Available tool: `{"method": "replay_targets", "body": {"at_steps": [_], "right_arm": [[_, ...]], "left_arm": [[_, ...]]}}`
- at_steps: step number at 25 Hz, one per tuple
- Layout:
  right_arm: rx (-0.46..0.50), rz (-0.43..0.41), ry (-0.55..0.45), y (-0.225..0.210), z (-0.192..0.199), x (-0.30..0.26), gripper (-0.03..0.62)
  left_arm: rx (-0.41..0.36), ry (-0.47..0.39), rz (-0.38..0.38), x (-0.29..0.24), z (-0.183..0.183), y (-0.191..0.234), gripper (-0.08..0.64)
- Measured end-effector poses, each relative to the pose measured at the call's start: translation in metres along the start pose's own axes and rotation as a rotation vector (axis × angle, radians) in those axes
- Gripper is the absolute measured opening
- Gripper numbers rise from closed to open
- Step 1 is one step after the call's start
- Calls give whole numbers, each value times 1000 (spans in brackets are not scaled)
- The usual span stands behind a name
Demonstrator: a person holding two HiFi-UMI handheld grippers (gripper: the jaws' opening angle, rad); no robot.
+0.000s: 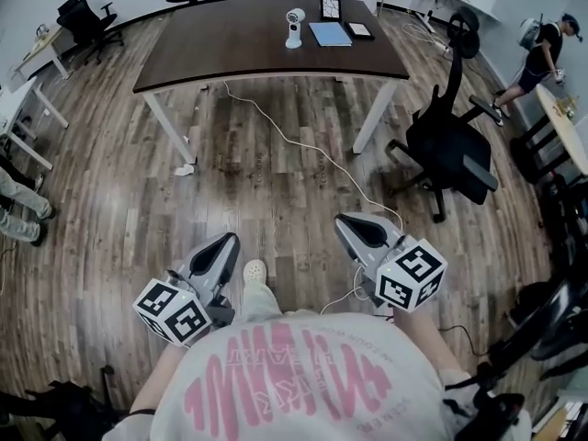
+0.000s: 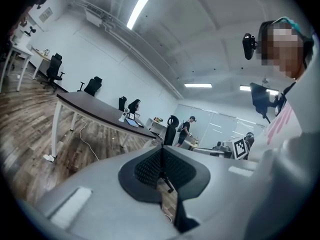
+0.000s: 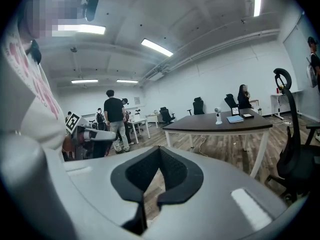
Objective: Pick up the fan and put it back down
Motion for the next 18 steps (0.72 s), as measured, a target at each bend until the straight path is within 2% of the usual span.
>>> {"method": "replay_targets", "body": {"at_steps": [3, 6, 11, 18], "right_arm": [[-1, 33, 25, -15, 5, -9, 6], [-41, 59, 23, -30, 1, -23, 6], [-2, 86, -13, -50, -26, -65, 6], [1, 113, -23, -68, -44, -129, 6]], "left_arm": [[5, 15, 33, -24, -4, 11, 20], [3, 27, 72, -49, -17, 23, 20], [3, 35, 114, -84, -45, 54, 20], [-14, 34, 141, -115, -83, 106, 20]]}}
Point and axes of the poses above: the fingertips, and each gripper's own axes: x backward along the fingers, y to its left, z out of its underside, the point moved 1 cm from there along x, backward along the fingers, and after that the axes turned 10 degrees about -y, right-handed, at the moved point
